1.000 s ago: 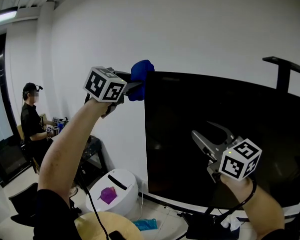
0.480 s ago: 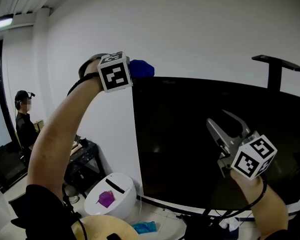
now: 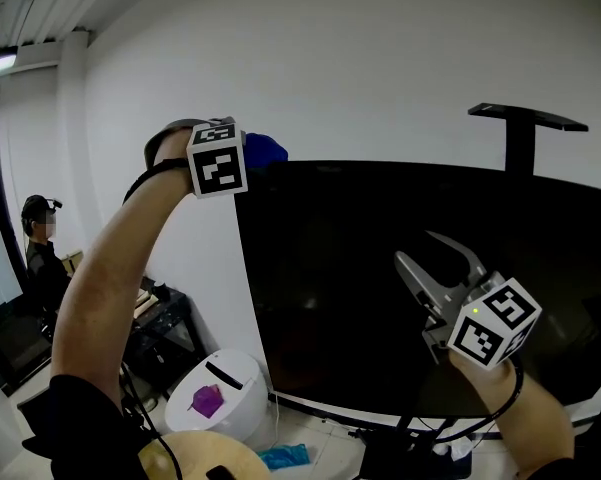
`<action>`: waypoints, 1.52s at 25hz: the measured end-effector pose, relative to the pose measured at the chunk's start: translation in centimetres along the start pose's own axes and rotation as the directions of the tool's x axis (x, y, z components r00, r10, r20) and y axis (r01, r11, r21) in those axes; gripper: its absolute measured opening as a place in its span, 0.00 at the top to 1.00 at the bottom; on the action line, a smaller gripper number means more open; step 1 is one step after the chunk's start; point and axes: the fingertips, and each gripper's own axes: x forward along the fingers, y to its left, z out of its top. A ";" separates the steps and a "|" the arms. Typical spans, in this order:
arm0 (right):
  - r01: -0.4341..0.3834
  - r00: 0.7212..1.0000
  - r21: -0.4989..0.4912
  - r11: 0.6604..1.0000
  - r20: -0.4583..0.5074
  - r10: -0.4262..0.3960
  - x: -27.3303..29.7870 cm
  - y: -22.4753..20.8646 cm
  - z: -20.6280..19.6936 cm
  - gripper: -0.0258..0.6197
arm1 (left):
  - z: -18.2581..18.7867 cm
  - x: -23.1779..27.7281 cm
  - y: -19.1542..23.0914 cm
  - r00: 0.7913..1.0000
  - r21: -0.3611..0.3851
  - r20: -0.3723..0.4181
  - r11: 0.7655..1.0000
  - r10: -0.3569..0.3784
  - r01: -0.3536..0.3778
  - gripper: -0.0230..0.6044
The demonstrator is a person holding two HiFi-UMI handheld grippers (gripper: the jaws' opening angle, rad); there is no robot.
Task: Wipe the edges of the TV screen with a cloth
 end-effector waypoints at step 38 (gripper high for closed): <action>0.186 0.982 -0.134 0.973 -0.013 -0.190 -21.7 -7.7 5.3 0.65 | 31.7 -8.0 -1.4 0.981 0.224 0.172 0.973 -0.095 0.055 0.73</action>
